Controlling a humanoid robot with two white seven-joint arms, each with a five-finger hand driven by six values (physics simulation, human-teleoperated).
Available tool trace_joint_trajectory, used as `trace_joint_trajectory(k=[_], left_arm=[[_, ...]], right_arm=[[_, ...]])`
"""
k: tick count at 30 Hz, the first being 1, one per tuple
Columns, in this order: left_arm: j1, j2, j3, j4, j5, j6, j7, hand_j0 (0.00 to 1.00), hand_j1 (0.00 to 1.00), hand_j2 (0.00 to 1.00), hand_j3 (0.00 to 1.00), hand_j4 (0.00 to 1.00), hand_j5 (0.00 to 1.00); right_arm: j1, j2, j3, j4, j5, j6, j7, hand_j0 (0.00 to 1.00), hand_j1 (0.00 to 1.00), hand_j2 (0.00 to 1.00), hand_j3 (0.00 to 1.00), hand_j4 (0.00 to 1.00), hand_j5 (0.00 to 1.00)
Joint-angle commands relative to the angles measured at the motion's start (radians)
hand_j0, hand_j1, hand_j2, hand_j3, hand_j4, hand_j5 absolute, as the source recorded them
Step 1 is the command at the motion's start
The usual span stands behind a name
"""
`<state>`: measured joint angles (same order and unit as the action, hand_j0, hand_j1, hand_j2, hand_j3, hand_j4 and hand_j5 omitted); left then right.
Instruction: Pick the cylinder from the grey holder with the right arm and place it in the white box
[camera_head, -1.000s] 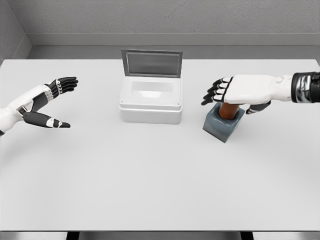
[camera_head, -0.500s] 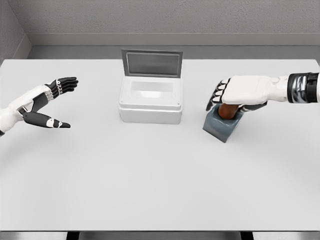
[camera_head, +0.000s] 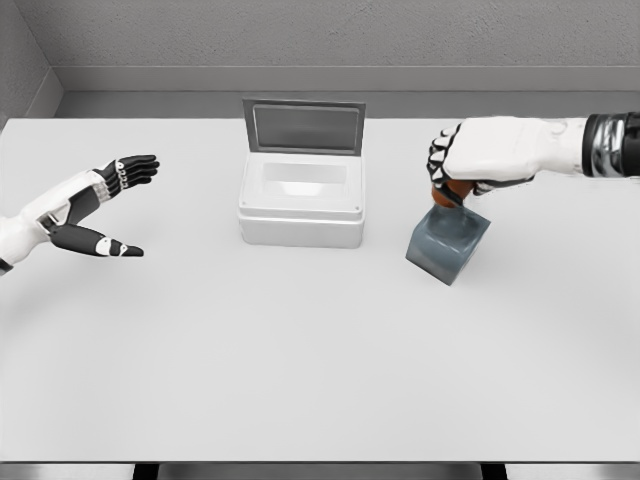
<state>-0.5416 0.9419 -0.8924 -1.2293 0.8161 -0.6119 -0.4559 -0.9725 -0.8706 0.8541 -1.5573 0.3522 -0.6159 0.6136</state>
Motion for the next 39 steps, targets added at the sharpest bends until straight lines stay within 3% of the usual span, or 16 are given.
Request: trace_joint_trajectory(k=[1,5,9,17,21,39], left_arm=[[0.0,-0.005,0.001,-0.001,0.006,0.001,-0.001,1.0,1.0,1.0,1.0,1.0,1.0],[0.0,-0.005,0.001,-0.004,0.005,0.001,-0.003,1.0,1.0,1.0,1.0,1.0,1.0],[0.0,-0.005,0.001,-0.004,0.005,0.001,-0.003,1.0,1.0,1.0,1.0,1.0,1.0],[0.0,-0.006,-0.002,-0.004,0.005,0.001,-0.003,1.0,1.0,1.0,1.0,1.0,1.0],[0.0,-0.006,-0.002,-0.004,0.005,0.001,-0.003,1.0,1.0,1.0,1.0,1.0,1.0],[0.0,-0.006,-0.003,-0.004,0.005,0.001,-0.004,1.0,1.0,1.0,1.0,1.0,1.0]], right_arm=[[-0.003,0.038,-0.003,0.0,-0.013,0.005,-0.003,0.14,0.14,0.14,0.14,0.14,0.14],[-0.035,0.131,0.006,0.006,-0.007,0.005,-0.003,0.14,0.14,0.14,0.14,0.14,0.14],[-0.08,0.255,0.016,0.115,-0.004,0.005,-0.003,0.14,0.14,0.14,0.14,0.14,0.14],[-0.117,0.384,0.06,0.272,0.059,0.005,-0.003,0.14,0.14,0.14,0.14,0.14,0.14],[-0.123,0.4,0.062,0.327,0.07,0.005,-0.003,0.14,0.14,0.14,0.14,0.14,0.14],[-0.146,0.463,0.102,0.43,0.094,0.005,-0.003,0.15,0.15,0.15,0.15,0.15,0.15]])
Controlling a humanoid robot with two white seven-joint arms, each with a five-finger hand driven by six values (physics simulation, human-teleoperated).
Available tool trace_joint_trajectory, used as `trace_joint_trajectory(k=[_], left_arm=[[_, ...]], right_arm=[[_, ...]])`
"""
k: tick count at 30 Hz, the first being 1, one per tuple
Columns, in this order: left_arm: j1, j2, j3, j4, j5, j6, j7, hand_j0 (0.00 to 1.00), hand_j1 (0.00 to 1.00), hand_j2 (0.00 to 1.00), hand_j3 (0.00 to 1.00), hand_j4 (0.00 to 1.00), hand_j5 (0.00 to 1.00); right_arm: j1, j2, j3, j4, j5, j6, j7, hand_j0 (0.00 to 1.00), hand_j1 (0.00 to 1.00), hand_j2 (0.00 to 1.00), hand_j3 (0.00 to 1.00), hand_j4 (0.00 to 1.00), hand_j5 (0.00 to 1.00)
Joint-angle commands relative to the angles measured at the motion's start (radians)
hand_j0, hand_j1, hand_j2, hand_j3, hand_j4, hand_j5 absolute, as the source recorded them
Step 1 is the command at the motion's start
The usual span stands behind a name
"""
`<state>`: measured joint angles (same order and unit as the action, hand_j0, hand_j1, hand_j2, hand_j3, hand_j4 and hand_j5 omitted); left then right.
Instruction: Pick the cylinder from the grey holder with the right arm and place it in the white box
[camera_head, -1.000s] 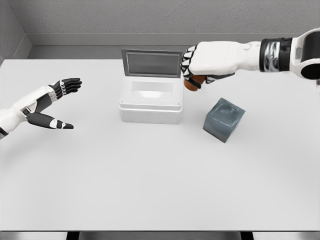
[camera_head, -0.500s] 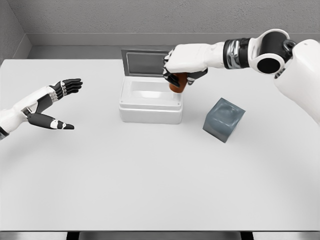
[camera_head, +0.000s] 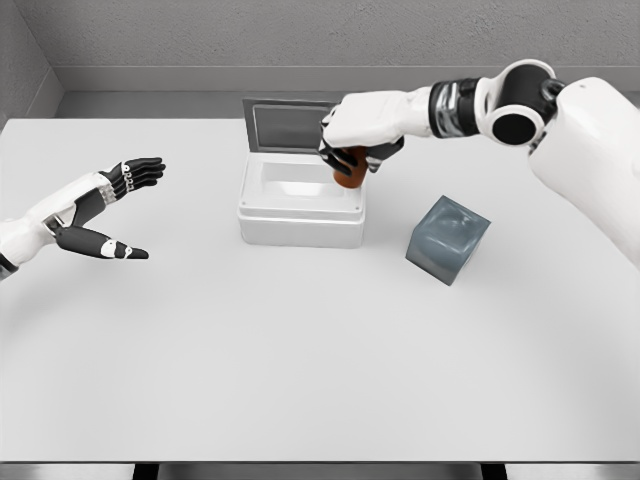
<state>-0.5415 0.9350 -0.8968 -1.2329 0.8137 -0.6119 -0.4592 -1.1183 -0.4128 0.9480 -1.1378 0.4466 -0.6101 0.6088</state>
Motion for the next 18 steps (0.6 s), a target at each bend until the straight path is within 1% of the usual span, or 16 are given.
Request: trace_joint_trajectory(k=[1,5,6,7,8,9,15,16,18], left_arm=[[0.0,0.001,0.001,0.0,0.007,0.001,-0.001,1.0,1.0,1.0,1.0,1.0,1.0],[0.0,0.001,0.001,0.0,0.007,0.001,-0.001,1.0,1.0,1.0,1.0,1.0,1.0],[0.0,0.001,0.001,0.0,0.007,0.001,-0.001,1.0,1.0,1.0,1.0,1.0,1.0],[0.0,0.001,0.001,0.0,0.007,0.001,-0.001,1.0,1.0,1.0,1.0,1.0,1.0],[0.0,0.001,0.001,0.0,0.007,0.001,-0.015,1.0,1.0,1.0,1.0,1.0,1.0],[0.0,0.001,0.001,0.0,0.008,0.001,-0.022,1.0,1.0,1.0,1.0,1.0,1.0],[0.0,0.001,0.001,0.0,0.008,0.001,-0.024,1.0,1.0,1.0,1.0,1.0,1.0],[0.0,0.001,0.001,0.0,0.008,0.001,-0.024,1.0,1.0,1.0,1.0,1.0,1.0],[0.0,-0.001,0.001,0.0,0.008,0.001,-0.025,1.0,1.0,1.0,1.0,1.0,1.0]], right_arm=[[0.0,0.006,0.008,0.012,0.001,-0.001,0.002,0.15,0.15,0.15,0.15,0.15,0.15],[-0.002,0.011,0.008,0.012,0.0,-0.001,0.002,0.15,0.15,0.15,0.15,0.15,0.15],[-0.002,0.011,0.006,0.012,0.0,-0.001,0.002,0.17,0.17,0.17,0.17,0.17,0.17],[-0.002,0.011,0.006,0.012,0.001,-0.001,0.002,0.21,0.21,0.21,0.21,0.21,0.21],[-0.003,0.011,0.006,0.01,0.0,-0.001,0.002,0.43,0.43,0.43,0.43,0.43,0.43],[-0.003,0.011,0.006,0.009,0.0,-0.001,0.002,1.0,1.0,1.0,1.0,1.0,1.0],[-0.014,-0.001,0.0,-0.019,-0.005,-0.001,0.002,1.0,1.0,1.0,1.0,1.0,1.0],[-0.014,-0.004,-0.003,-0.039,-0.006,-0.001,0.002,1.0,1.0,1.0,1.0,1.0,1.0],[-0.014,-0.034,-0.021,-0.082,-0.011,-0.001,0.002,1.0,1.0,1.0,1.0,1.0,1.0]])
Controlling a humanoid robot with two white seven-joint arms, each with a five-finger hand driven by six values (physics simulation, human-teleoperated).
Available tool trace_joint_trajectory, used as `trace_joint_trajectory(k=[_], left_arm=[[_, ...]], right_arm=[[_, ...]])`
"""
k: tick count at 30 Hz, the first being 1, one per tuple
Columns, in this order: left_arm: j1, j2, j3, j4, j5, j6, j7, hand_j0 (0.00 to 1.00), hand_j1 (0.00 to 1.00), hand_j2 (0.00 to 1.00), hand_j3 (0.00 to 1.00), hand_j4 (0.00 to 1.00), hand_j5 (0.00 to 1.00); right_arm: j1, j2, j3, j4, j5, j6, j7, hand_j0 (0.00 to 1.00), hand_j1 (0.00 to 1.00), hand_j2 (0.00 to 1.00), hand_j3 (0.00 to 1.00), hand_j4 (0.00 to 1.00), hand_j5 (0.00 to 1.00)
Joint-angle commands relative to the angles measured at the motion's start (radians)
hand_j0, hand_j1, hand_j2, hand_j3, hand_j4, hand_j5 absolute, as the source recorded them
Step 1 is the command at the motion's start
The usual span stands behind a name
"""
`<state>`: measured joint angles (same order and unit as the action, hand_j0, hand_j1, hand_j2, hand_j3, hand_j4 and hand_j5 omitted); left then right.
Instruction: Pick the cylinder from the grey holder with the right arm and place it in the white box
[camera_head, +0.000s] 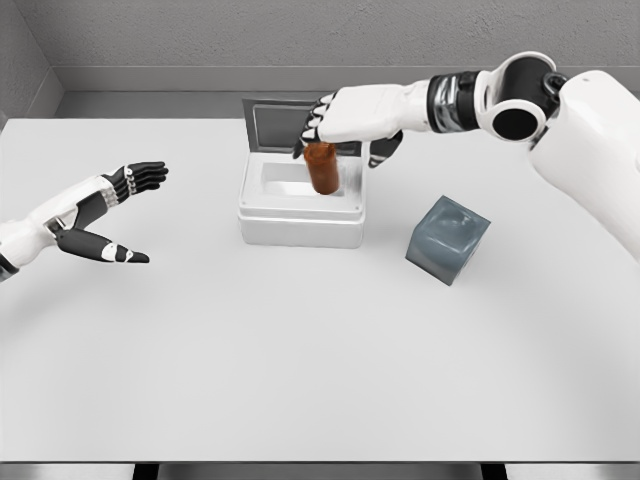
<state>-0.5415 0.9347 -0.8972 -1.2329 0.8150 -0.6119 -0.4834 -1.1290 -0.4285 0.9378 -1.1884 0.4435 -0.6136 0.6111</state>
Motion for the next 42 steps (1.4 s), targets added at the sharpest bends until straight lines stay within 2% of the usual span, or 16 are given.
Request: trace_joint_trajectory(k=[1,4,6,8,10,17,34,37,39,41,42], left_arm=[[0.0,0.001,0.001,0.0,0.007,0.001,-0.001,1.0,1.0,1.0,1.0,1.0,1.0],[0.0,0.001,0.001,0.0,0.007,0.001,-0.001,1.0,1.0,1.0,1.0,1.0,1.0],[0.0,-0.001,0.001,0.0,0.007,0.001,-0.003,1.0,1.0,1.0,1.0,1.0,1.0],[0.0,-0.001,0.001,0.0,0.007,0.001,-0.003,1.0,1.0,1.0,1.0,1.0,1.0],[0.0,-0.001,0.001,0.0,0.007,0.001,-0.003,1.0,1.0,1.0,1.0,1.0,1.0],[0.0,-0.001,0.001,0.0,0.007,0.001,-0.003,1.0,1.0,1.0,1.0,1.0,1.0],[-0.008,-0.002,0.001,0.001,0.009,0.001,-0.001,1.0,1.0,1.0,1.0,1.0,1.0],[-0.074,-0.057,0.001,0.006,0.012,0.001,-0.001,1.0,1.0,1.0,1.0,1.0,1.0],[-0.138,-0.108,0.004,0.01,0.012,0.115,-0.001,1.0,1.0,1.0,1.0,1.0,1.0],[-0.189,-0.186,0.004,0.085,0.001,0.175,-0.003,1.0,1.0,1.0,1.0,1.0,1.0],[-0.215,-0.237,0.004,0.15,-0.028,0.184,-0.003,1.0,1.0,1.0,1.0,1.0,1.0]], right_arm=[[0.0,-0.027,-0.042,-0.053,-0.008,0.003,0.0,1.0,1.0,1.0,1.0,1.0,1.0],[0.011,-0.088,-0.163,-0.12,-0.011,0.003,0.0,1.0,1.0,1.0,1.0,1.0,1.0],[0.015,-0.137,-0.281,-0.122,-0.02,0.003,0.0,1.0,1.0,1.0,1.0,1.0,1.0],[0.029,-0.202,-0.387,-0.122,-0.083,0.003,0.0,1.0,1.0,1.0,1.0,1.0,1.0],[0.04,-0.26,-0.429,-0.122,-0.127,0.003,0.0,1.0,1.0,1.0,1.0,1.0,1.0],[0.098,-0.274,-0.421,-0.119,-0.127,0.003,0.0,1.0,1.0,1.0,1.0,1.0,1.0],[0.12,-0.272,-0.413,-0.117,-0.127,0.003,0.0,1.0,1.0,1.0,1.0,1.0,1.0],[0.161,-0.308,-0.326,-0.117,-0.124,0.003,0.0,1.0,1.0,1.0,1.0,1.0,1.0],[0.193,-0.343,-0.317,-0.111,-0.124,0.003,0.0,1.0,1.0,1.0,1.0,1.0,1.0],[0.207,-0.363,-0.326,-0.106,-0.124,0.003,0.0,1.0,1.0,1.0,1.0,1.0,1.0],[0.209,-0.38,-0.329,-0.105,-0.124,0.003,0.0,1.0,1.0,1.0,1.0,1.0,1.0]])
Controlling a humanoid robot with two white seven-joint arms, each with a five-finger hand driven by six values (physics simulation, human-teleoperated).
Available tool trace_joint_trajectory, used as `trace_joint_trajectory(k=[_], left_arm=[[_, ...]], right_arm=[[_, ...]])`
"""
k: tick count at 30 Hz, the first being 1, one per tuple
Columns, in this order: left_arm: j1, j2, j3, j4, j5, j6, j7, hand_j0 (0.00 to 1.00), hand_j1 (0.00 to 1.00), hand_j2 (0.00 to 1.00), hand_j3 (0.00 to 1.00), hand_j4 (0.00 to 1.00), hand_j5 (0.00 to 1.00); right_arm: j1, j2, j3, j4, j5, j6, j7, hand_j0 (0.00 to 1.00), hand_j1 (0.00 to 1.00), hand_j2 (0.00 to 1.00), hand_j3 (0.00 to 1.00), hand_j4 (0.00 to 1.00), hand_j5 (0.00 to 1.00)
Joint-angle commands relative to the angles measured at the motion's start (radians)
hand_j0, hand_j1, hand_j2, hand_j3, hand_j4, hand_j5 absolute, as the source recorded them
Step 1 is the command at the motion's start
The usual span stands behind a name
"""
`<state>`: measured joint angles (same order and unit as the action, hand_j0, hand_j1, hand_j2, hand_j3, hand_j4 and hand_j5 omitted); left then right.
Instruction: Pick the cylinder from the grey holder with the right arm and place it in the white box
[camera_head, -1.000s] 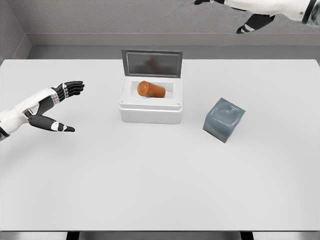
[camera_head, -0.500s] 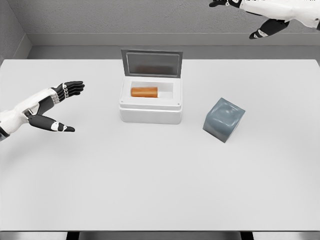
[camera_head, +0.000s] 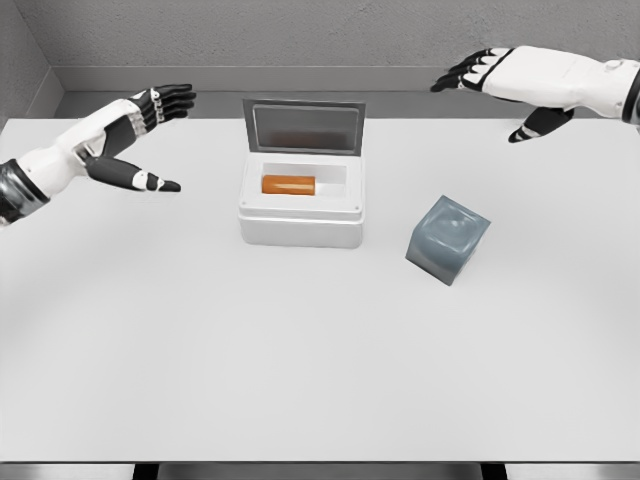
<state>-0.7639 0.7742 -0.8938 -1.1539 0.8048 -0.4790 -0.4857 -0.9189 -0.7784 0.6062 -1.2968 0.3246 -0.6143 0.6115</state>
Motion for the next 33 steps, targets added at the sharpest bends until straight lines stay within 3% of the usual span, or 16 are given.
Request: trace_joint_trajectory(k=[1,4,7,11,15,20,31,33], left_arm=[[0.0,-0.098,0.001,0.089,-0.036,0.054,-0.002,1.0,1.0,1.0,1.0,1.0,1.0],[-0.034,-0.142,0.003,0.157,-0.078,0.059,-0.002,1.0,1.0,1.0,1.0,1.0,1.0],[-0.089,-0.216,0.007,0.286,-0.13,0.08,-0.002,1.0,1.0,1.0,1.0,1.0,1.0],[-0.106,-0.23,0.01,0.298,-0.13,0.108,-0.002,1.0,1.0,1.0,1.0,1.0,1.0],[-0.146,-0.289,0.01,0.384,-0.134,0.114,-0.004,1.0,1.0,1.0,1.0,1.0,1.0],[-0.166,-0.32,0.012,0.414,-0.154,0.115,-0.002,1.0,1.0,1.0,1.0,1.0,1.0],[-0.17,-0.349,0.01,0.399,-0.168,0.109,-0.002,1.0,1.0,1.0,1.0,1.0,1.0],[-0.172,-0.348,0.012,0.396,-0.167,0.105,-0.047,1.0,1.0,1.0,1.0,1.0,1.0]], right_arm=[[0.0,-0.036,0.003,0.008,-0.005,0.003,-0.001,1.0,1.0,1.0,1.0,1.0,1.0],[0.021,-0.044,0.006,0.011,-0.005,0.003,-0.001,1.0,1.0,1.0,1.0,1.0,1.0],[0.044,-0.047,0.009,0.011,-0.002,0.003,-0.001,1.0,1.0,1.0,1.0,1.0,1.0],[0.064,-0.048,0.007,0.011,-0.002,0.003,-0.001,1.0,1.0,1.0,1.0,1.0,1.0],[0.071,-0.047,0.009,0.011,-0.002,0.003,-0.001,1.0,1.0,1.0,1.0,1.0,1.0],[0.071,-0.045,0.01,0.011,-0.002,0.003,-0.001,1.0,1.0,1.0,1.0,1.0,1.0],[0.061,-0.039,0.012,0.028,0.002,0.003,-0.001,1.0,1.0,1.0,1.0,1.0,1.0],[0.071,-0.044,0.015,0.04,0.004,0.003,-0.001,1.0,1.0,1.0,1.0,1.0,1.0]])
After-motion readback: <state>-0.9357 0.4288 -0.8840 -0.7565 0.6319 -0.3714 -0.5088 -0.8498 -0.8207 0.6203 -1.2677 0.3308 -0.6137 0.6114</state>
